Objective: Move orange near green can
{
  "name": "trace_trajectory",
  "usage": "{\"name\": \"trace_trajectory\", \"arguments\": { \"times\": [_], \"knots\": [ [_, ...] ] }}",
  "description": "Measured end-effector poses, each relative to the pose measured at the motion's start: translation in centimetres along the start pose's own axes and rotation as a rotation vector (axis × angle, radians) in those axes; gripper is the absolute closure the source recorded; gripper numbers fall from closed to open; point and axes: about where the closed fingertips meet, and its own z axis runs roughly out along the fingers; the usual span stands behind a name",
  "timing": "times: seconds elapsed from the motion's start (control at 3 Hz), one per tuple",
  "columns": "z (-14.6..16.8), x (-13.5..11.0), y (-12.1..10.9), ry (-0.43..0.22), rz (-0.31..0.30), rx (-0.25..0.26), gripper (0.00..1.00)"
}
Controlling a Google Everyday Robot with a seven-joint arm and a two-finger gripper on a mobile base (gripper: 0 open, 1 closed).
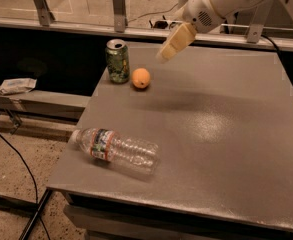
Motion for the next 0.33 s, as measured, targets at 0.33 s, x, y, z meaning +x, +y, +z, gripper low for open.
{"name": "trace_trajectory", "arguments": {
  "times": [0.33],
  "knots": [
    [0.76,0.14,0.11,0.006,0.003,-0.005,0.00]
  ]
}}
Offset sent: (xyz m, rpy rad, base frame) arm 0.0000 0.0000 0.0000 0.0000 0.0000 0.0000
